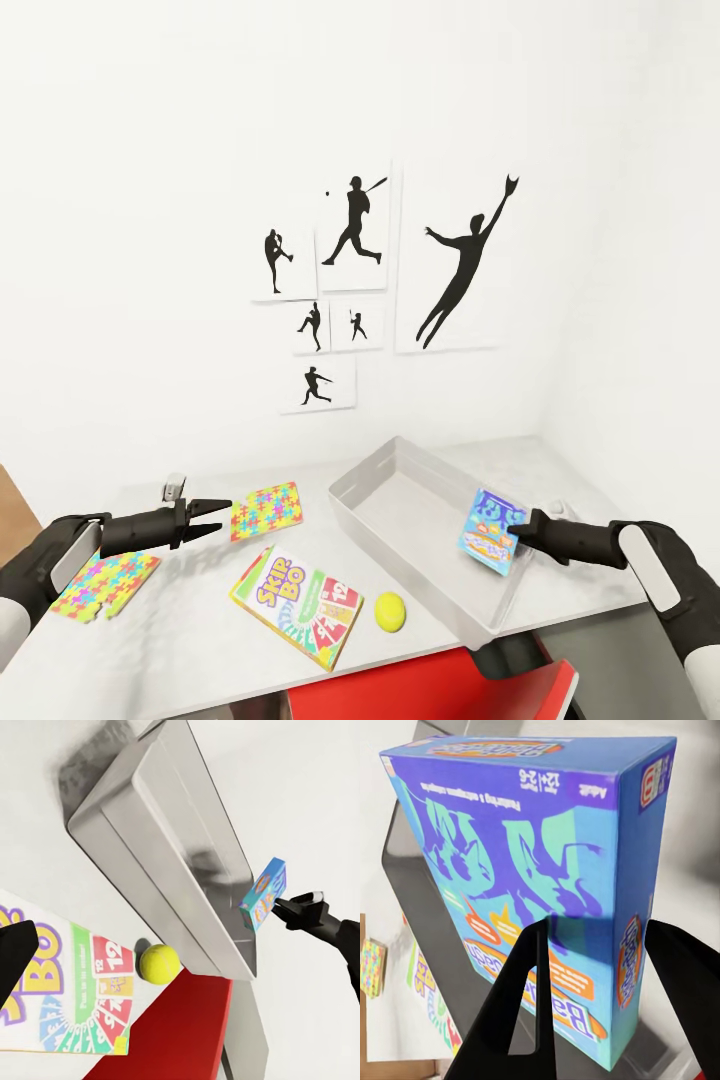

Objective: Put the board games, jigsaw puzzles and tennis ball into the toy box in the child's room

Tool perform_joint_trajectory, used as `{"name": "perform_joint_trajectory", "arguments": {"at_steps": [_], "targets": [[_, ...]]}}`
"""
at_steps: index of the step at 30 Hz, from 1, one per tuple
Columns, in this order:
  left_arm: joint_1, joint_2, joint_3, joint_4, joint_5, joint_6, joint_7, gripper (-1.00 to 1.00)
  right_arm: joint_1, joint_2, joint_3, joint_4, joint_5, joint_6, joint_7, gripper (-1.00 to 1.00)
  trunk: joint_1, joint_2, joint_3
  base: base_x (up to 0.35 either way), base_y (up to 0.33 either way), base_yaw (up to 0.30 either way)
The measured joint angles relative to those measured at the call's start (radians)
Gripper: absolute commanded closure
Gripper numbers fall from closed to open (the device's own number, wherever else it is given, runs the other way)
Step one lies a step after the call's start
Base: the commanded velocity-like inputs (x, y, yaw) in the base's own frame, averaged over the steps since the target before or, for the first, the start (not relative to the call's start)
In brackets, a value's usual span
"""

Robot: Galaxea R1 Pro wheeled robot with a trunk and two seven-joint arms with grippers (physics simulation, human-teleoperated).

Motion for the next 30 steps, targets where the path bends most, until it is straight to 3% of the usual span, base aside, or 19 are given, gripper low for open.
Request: {"name": "perform_joint_trajectory", "arguments": {"at_steps": [30], "targets": [[0.000,0.000,0.000,0.000,0.000,0.000,0.000,-1.00,-0.004,0.001,0.002,0.000,-0.008,0.000,0.002,1.00,0.000,0.000,0.000,0.000,0.000,0.000]]}}
